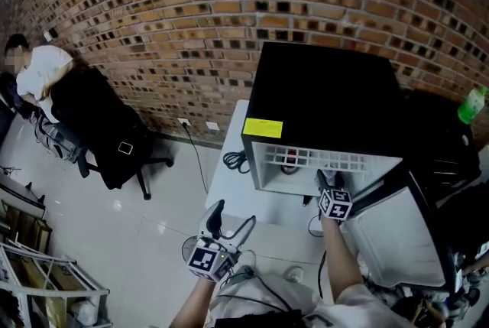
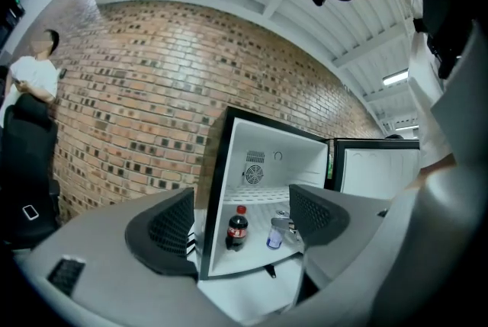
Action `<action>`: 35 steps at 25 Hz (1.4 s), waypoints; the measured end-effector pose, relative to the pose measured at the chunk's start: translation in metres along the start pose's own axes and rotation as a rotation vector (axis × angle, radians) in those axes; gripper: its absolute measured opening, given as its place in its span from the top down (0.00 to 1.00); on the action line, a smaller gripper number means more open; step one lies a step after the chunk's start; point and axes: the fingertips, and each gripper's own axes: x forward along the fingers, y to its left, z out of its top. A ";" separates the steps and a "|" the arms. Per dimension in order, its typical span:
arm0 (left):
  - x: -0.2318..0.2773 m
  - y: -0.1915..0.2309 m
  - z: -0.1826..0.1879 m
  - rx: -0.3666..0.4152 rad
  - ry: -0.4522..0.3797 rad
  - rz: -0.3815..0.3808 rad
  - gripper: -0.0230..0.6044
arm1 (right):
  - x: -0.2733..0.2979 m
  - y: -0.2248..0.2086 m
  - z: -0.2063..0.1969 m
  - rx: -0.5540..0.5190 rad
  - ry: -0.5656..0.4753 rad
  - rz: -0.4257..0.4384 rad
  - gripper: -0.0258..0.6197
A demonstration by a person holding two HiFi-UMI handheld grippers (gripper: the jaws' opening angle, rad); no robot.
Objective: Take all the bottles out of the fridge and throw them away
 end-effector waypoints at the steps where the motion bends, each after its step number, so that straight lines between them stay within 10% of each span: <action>1: 0.003 -0.005 0.000 0.001 -0.002 -0.016 0.34 | -0.011 0.004 -0.001 -0.012 -0.007 0.012 0.52; 10: 0.034 -0.056 -0.025 0.022 0.010 -0.201 0.34 | -0.137 0.051 0.023 -0.123 -0.087 0.126 0.52; 21: 0.053 -0.102 -0.031 0.047 0.010 -0.325 0.34 | -0.247 0.067 0.079 0.014 -0.242 0.153 0.53; 35: 0.011 -0.053 -0.037 0.024 0.000 -0.135 0.34 | -0.214 0.129 0.052 -0.053 -0.125 0.361 0.53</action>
